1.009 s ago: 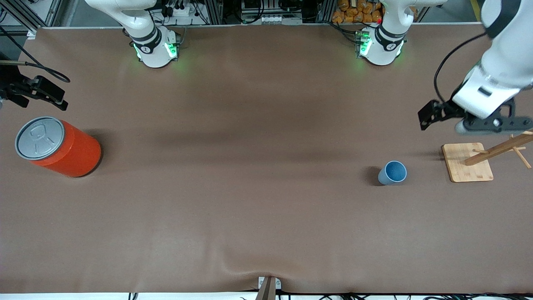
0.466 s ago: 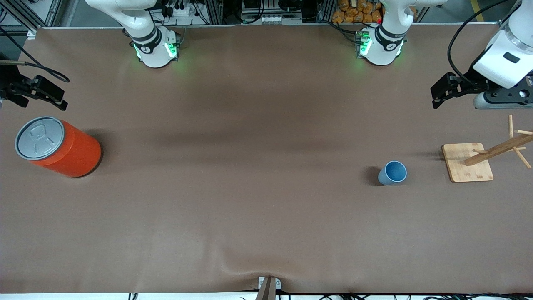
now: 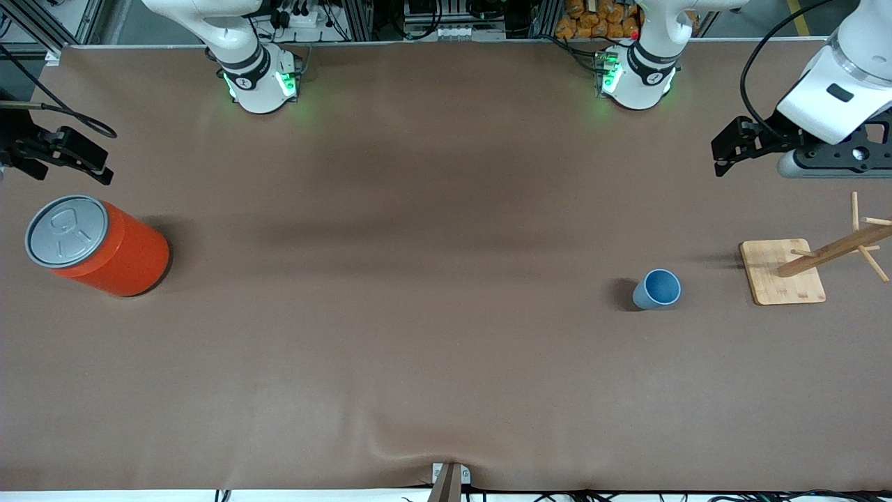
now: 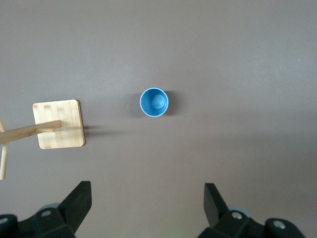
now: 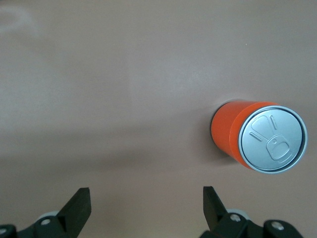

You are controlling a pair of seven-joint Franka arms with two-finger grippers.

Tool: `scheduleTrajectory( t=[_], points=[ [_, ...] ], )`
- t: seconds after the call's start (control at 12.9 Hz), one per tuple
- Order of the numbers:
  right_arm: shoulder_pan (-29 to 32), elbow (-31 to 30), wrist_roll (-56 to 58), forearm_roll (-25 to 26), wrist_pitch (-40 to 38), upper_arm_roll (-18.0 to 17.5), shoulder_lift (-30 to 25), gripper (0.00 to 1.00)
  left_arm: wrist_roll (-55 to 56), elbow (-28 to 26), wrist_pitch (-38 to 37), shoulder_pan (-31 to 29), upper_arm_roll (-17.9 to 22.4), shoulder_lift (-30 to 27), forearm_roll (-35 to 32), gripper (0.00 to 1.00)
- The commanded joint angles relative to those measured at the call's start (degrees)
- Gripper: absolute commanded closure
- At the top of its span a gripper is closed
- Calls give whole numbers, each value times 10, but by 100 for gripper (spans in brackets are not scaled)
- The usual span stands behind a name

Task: Flip cup

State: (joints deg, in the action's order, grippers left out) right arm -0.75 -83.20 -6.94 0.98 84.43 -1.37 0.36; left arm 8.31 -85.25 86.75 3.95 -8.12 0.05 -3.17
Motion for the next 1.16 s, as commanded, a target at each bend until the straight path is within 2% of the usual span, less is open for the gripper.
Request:
scheduleTrajectory(
  t=[0.0, 0.08, 0.31, 1.09],
  points=[
    [4, 14, 8, 2, -13, -1, 6, 0, -22, -7, -2, -5, 20, -12, 8, 0],
    [4, 14, 8, 2, -14, -1, 6, 0, -24, -23, -1, 2, 45, -21, 17, 0],
    [4, 14, 8, 2, -14, -1, 6, 0, -51, -42, -1, 9, 68, -36, 27, 0],
    [5, 14, 9, 0, -14, 0, 6, 0, -50, -33, -8, 10, 78, -38, 23, 0]
  ],
)
